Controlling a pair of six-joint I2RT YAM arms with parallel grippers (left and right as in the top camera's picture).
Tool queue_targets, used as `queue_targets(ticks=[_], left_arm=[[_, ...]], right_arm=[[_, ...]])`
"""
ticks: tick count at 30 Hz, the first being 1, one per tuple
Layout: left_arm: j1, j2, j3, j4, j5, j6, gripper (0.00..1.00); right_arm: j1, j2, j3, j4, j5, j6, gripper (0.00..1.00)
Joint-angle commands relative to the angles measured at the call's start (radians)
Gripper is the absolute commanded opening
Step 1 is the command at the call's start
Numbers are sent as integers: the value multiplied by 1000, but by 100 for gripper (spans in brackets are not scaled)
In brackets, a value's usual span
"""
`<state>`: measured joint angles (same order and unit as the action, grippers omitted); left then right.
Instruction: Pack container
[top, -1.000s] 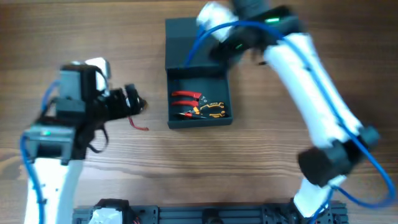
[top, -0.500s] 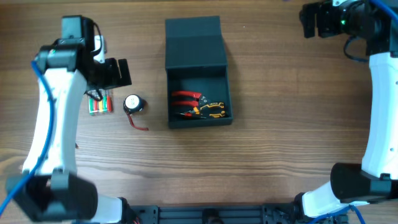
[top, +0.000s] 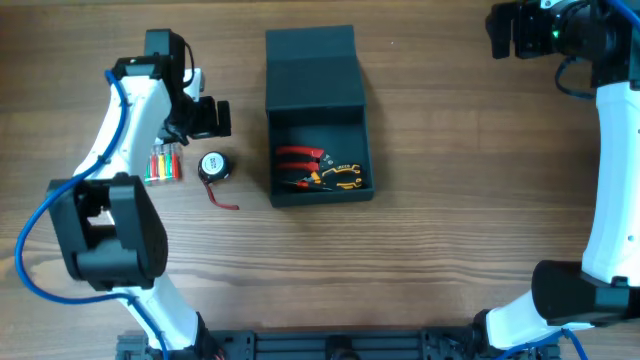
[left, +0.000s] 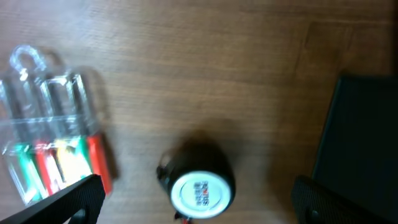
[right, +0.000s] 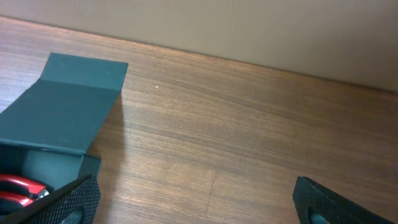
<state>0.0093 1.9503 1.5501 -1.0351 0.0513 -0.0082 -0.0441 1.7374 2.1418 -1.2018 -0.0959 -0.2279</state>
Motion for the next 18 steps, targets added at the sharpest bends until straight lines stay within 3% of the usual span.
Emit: queue_targets(ticks=[1, 18], left_arm=[[-31, 35, -1, 34, 19, 21, 100], [-23, 45, -239, 168, 19, 19, 100]], right_arm=[[0, 13, -8, 2, -1, 17, 100], [0, 39, -8, -33, -2, -5, 100]])
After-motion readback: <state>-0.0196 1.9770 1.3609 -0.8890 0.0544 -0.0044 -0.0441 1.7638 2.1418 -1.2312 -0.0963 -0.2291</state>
